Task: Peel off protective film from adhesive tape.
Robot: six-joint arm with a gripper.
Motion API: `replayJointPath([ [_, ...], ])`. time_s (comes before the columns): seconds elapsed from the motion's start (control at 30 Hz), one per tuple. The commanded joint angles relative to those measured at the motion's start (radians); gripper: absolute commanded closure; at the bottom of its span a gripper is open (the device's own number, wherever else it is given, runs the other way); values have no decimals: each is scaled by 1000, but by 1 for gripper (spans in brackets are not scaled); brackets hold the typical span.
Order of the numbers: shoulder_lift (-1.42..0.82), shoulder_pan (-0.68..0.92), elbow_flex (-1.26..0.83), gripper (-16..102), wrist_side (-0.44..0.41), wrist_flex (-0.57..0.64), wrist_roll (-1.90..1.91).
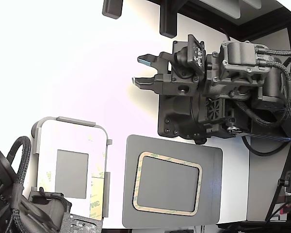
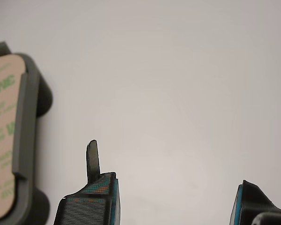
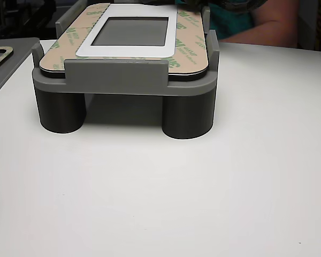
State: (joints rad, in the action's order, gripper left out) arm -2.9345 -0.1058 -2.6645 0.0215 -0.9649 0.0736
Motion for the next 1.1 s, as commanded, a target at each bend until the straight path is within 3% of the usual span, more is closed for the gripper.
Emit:
replayJointPath([
  [0.0, -21, -12, 23, -14, 0, 9, 2],
  [0.4, -12, -12, 61, -14, 2, 8, -5],
  [0.67, 224, -11, 252, -14, 17, 20, -75],
  [0.8, 334, 12, 367, -14, 32, -43, -255],
  [0.87, 336, 29, 382, 1, 64, -58, -388],
  [0.93, 314, 29, 376, 34, 115, -55, -534],
  [1.0, 288, 29, 359, 88, 155, -34, -652],
  [1.03, 276, 34, 341, 96, 179, -12, -724],
  [1.07, 273, 51, 324, 96, 187, 6, -795],
])
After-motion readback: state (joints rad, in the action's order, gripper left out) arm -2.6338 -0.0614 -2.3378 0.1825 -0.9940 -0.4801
